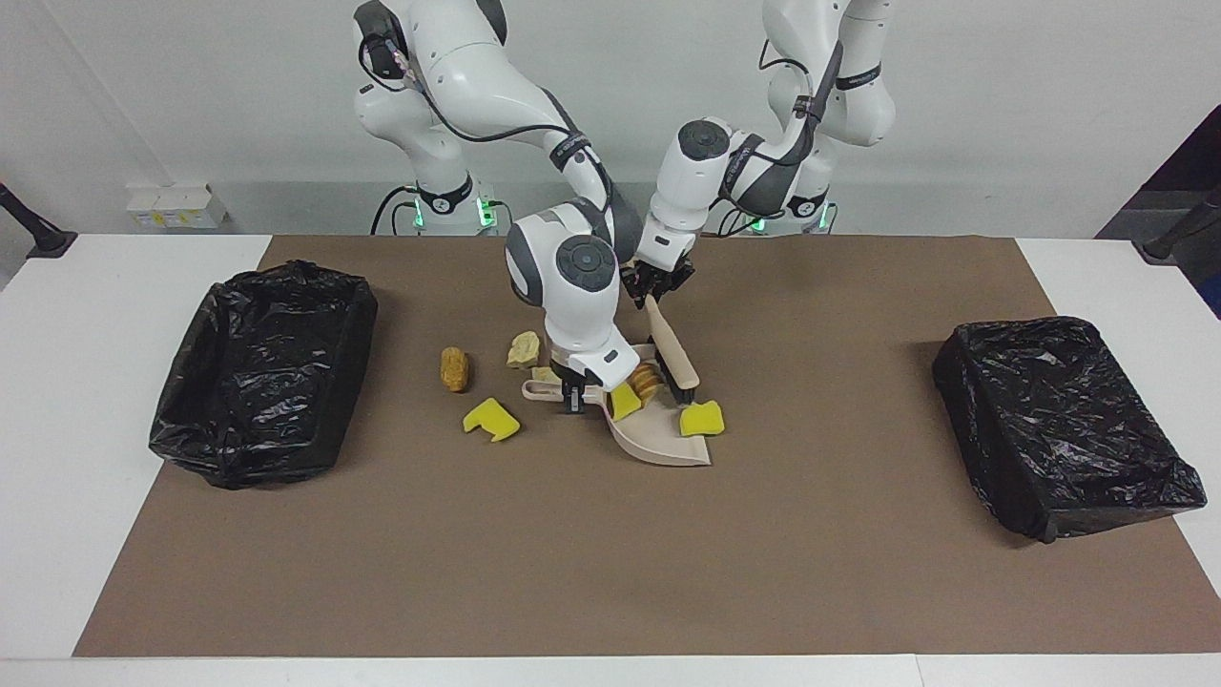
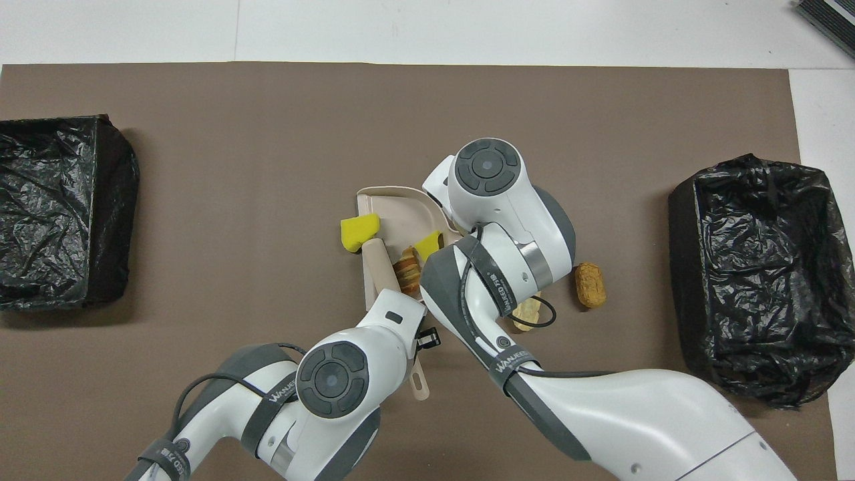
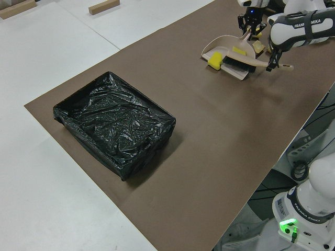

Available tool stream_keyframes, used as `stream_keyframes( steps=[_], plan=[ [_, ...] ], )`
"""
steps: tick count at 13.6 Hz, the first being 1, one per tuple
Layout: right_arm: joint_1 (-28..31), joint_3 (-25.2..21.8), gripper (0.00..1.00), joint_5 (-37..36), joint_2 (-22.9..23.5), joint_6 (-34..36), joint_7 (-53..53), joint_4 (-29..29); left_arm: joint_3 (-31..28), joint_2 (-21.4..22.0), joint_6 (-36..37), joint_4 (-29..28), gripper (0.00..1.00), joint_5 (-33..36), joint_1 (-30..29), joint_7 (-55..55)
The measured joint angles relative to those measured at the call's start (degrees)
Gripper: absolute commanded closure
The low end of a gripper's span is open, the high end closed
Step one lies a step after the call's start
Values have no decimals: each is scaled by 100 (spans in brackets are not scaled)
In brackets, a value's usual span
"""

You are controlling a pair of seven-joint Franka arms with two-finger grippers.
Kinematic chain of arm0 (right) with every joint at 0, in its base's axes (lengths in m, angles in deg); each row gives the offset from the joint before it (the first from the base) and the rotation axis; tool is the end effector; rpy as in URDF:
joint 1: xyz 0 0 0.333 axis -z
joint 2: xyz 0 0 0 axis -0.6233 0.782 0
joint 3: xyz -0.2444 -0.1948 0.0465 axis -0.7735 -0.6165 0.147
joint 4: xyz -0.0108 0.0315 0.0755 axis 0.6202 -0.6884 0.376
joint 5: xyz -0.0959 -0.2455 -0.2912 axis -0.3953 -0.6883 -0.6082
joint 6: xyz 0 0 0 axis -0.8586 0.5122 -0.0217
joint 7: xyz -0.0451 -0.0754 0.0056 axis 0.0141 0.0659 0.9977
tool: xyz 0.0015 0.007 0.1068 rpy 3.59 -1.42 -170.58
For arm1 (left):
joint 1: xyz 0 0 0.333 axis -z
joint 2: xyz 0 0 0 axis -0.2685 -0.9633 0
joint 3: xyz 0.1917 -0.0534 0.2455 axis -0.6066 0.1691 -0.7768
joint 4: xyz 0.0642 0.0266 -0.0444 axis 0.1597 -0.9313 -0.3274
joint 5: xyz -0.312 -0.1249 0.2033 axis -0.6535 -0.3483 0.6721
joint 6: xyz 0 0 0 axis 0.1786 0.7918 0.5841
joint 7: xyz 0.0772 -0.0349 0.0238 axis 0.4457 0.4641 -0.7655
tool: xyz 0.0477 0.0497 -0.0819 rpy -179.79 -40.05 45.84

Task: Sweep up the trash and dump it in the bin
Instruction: 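Sweep the crumbs into the dustpan with the brush in the left gripper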

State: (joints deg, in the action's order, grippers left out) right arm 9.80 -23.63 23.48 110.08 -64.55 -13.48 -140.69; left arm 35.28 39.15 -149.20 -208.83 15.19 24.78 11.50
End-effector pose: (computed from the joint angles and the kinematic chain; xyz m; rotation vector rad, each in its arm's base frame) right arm 0.6009 0.3105 0.3417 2.1557 2.2393 -0.1751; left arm 0.3764 -0.3710 0.3710 2.9524 0.4218 -0.0670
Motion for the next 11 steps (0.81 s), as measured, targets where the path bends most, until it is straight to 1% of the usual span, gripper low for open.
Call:
stream_keyframes(
  steps=[3,6,8,11],
  plan=[
    [0,0,100,0,0,0,0,0,-42,177,563,190,100,125,-444,432],
    [0,0,100,0,0,0,0,-1,-82,202,808,186,100,136,-1224,1589],
    [5,0,100,3,-1,0,0,-4,-96,136,827,167,100,137,-1602,2177],
    [7,0,100,4,-3,0,0,-8,-97,-87,606,190,100,137,-1891,2685]
  ],
)
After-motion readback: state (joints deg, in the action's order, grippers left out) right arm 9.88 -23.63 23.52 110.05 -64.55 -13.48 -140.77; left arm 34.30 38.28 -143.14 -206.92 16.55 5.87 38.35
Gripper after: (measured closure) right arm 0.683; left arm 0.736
